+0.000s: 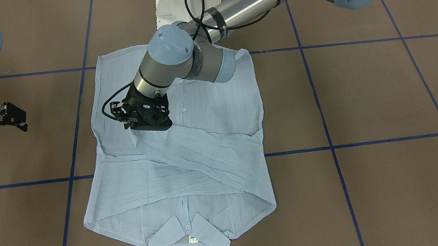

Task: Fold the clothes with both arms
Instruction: 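Lay the sleeve across the chest and open the left gripper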

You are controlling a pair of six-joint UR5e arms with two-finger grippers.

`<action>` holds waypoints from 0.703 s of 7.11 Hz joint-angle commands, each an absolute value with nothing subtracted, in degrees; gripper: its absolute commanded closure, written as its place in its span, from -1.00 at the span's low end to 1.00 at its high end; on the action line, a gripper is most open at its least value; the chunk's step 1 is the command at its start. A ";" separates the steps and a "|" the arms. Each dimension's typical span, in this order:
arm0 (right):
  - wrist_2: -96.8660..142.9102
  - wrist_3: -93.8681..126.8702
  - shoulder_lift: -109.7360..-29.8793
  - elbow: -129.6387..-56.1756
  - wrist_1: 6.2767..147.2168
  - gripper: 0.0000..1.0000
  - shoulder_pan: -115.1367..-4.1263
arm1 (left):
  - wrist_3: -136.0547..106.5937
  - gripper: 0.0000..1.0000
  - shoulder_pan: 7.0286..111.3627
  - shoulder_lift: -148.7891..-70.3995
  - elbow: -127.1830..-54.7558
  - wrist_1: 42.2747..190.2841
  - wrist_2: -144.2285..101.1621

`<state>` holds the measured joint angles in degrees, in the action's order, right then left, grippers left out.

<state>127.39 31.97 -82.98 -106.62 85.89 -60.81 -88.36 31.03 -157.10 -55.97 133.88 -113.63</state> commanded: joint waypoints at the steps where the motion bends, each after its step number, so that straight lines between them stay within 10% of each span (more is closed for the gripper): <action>1: 128.49 33.47 -82.88 -106.43 83.94 -1.00 -60.30 | -88.16 -0.98 30.94 -157.06 -55.72 135.35 -113.03; 5: 126.06 54.36 -84.62 -112.56 74.88 -1.00 -49.87 | -86.15 -0.98 32.60 -143.40 -75.41 125.48 -113.55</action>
<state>128.58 47.30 -83.40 -109.36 76.50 -54.31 -87.45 32.04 -149.61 -65.86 131.33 -113.42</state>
